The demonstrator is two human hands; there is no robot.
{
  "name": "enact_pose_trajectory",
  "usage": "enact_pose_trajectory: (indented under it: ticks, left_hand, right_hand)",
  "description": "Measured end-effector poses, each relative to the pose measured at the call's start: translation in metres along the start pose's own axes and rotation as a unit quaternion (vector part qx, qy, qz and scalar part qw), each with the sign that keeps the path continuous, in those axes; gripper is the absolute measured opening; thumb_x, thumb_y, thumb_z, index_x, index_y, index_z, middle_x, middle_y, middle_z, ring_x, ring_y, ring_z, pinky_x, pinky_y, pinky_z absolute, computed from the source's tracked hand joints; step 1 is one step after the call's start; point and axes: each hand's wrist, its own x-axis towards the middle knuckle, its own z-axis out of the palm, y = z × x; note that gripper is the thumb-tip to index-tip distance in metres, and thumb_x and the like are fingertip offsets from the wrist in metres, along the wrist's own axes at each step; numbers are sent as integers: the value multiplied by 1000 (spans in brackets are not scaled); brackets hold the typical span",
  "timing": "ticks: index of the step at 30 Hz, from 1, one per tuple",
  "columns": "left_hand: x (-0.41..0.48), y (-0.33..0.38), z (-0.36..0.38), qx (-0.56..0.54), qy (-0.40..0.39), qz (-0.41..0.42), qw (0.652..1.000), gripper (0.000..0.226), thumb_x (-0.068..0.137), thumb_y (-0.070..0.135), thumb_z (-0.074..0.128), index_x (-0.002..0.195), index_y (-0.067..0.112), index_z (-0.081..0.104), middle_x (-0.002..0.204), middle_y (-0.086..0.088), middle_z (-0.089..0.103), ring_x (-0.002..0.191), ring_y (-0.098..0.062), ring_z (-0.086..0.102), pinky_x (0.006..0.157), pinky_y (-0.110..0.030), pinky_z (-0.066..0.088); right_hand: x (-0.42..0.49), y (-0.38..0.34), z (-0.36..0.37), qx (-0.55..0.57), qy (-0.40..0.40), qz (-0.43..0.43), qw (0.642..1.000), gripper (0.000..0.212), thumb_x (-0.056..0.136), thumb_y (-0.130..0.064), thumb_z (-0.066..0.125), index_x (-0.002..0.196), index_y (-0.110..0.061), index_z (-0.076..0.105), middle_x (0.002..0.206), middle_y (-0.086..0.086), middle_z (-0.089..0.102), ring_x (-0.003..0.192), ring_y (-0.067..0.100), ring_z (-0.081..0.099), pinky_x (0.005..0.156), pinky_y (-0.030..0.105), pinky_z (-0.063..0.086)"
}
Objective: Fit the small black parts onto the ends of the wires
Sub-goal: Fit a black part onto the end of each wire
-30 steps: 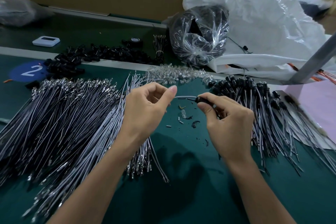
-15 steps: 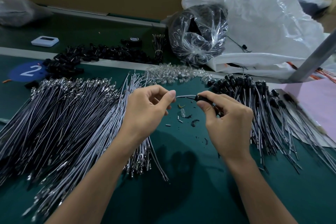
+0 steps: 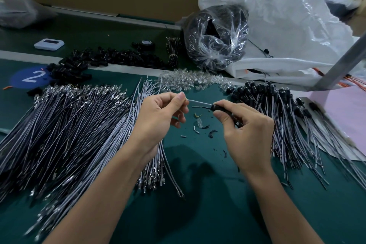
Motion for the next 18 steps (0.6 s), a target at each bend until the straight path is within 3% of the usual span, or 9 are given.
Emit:
enact_pose_trajectory:
  ticks: [2, 6, 10, 15, 18]
  left_hand:
    - [-1, 0, 1, -25, 5, -9, 1000, 30, 99, 19, 53, 73, 11, 65, 60, 4, 62, 50, -8, 54, 47, -18, 44]
    - [-1, 3, 2, -72, 53, -18, 996, 32, 99, 34, 49, 86, 10, 67, 68, 1, 64, 50, -12, 54, 45, -20, 44]
    - [-3, 0, 5, -33, -13, -18, 999, 42, 74, 37, 80, 105, 12, 65, 83, 0, 71, 58, -11, 60, 49, -23, 48]
    - [-5, -6, 11, 8, -46, 9, 999, 10, 74, 22, 77, 81, 15, 73, 73, -5, 74, 57, -11, 61, 51, -21, 49]
    - [-6, -6, 10, -16, -26, 37, 999, 10, 69, 26, 76, 74, 18, 73, 69, -2, 72, 56, -11, 60, 51, -19, 48]
  right_hand:
    - [0, 0, 0, 20, -4, 11, 1000, 14, 81, -6, 76, 94, -11, 77, 78, -10, 68, 64, 0, 58, 60, 6, 39]
    - [0, 1, 1, 63, 7, 64, 996, 13, 83, -8, 75, 95, -14, 78, 73, -19, 65, 58, 1, 54, 56, 7, 38]
    - [0, -4, 1, 81, 5, 81, 993, 10, 84, -13, 76, 93, -17, 78, 72, -22, 66, 61, 4, 62, 57, 10, 45]
    - [-4, -11, 5, 75, -17, 52, 996, 11, 84, -14, 74, 94, -16, 77, 77, -19, 69, 70, -3, 65, 65, 9, 45]
    - [-5, -12, 6, 81, -18, 50, 995, 9, 84, -14, 73, 92, -15, 77, 74, -18, 68, 66, 1, 63, 62, 9, 44]
